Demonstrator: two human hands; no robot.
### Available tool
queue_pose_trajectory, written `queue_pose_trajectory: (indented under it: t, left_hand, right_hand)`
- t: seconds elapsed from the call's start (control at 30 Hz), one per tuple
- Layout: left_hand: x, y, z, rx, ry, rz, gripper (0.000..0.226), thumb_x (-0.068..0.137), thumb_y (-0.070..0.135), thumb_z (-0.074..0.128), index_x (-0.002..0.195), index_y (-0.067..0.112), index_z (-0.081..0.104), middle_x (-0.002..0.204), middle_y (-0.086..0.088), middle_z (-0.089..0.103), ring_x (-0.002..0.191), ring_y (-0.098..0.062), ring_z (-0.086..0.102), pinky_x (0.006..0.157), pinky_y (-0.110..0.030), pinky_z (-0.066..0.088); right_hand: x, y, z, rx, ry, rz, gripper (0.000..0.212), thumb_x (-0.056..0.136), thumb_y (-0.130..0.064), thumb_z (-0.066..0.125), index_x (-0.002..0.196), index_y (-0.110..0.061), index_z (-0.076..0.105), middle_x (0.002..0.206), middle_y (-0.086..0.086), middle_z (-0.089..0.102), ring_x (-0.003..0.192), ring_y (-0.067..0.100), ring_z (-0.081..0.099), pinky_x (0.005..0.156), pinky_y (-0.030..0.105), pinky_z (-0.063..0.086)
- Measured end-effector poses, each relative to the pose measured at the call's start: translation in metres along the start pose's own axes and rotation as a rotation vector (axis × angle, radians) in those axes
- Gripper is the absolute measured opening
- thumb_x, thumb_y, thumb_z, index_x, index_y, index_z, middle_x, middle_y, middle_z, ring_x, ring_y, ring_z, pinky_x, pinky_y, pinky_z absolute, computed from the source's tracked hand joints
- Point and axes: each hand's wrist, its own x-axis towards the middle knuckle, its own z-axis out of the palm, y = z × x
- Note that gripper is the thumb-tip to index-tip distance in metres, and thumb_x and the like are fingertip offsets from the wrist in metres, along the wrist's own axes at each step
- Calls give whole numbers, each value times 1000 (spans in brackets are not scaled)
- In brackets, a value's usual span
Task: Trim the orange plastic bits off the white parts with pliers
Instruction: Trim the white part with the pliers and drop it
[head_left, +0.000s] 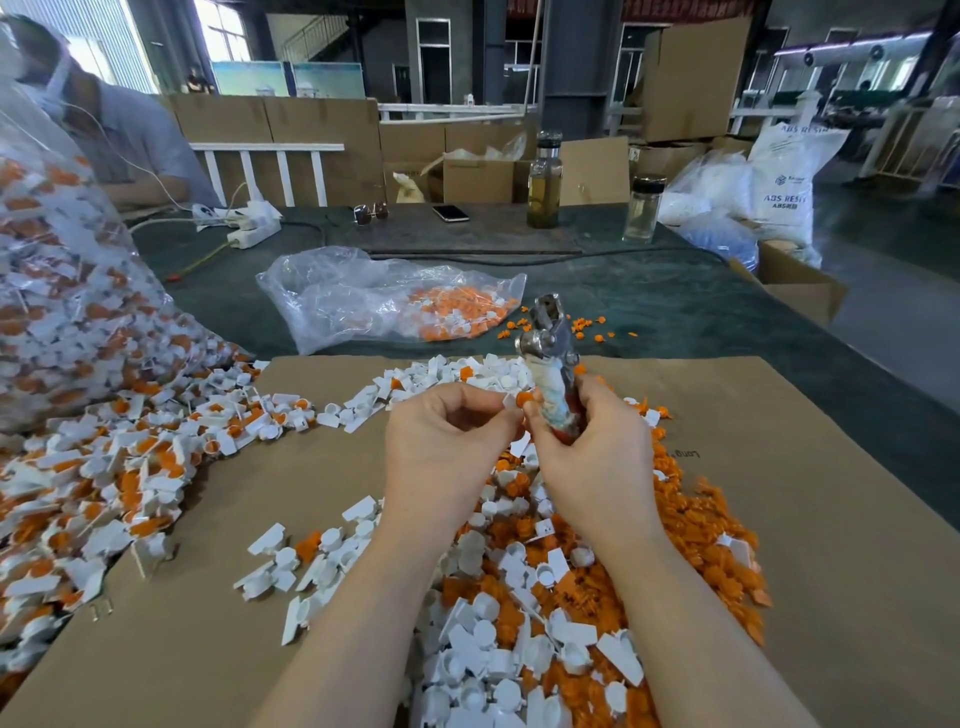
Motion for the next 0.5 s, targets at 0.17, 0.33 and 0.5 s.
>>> queue_pose_trajectory:
  t: [0.17,0.33,0.5]
  left_hand:
    - [1,0,1,26,20,-38,16,77,16,83,68,24,73,67,7,73,67,-10,71,66,-26,59]
    - [3,-3,0,26,34,-76,13,77,28,83,73,20,73,73,0,75,77,-23,73,78,-44,61]
    - [6,-6,-2,28,43,-57,12,83,23,80,76,21,71,70,3,74,71,-15,73,67,-25,60]
  right_hand:
    - [2,1,0,-13,-64,2,24,87,-24,69,80,-36,49,71,-15,59,66,6,59,58,33,53]
    - [3,2,0,-24,-146,-3,18,85,-20,68,85,-31,54,71,-15,59,66,5,58,57,26,49]
    - [7,4,-6,75,-276,71,12,86,-19,67,93,-26,60,82,-13,63,75,3,60,64,19,48]
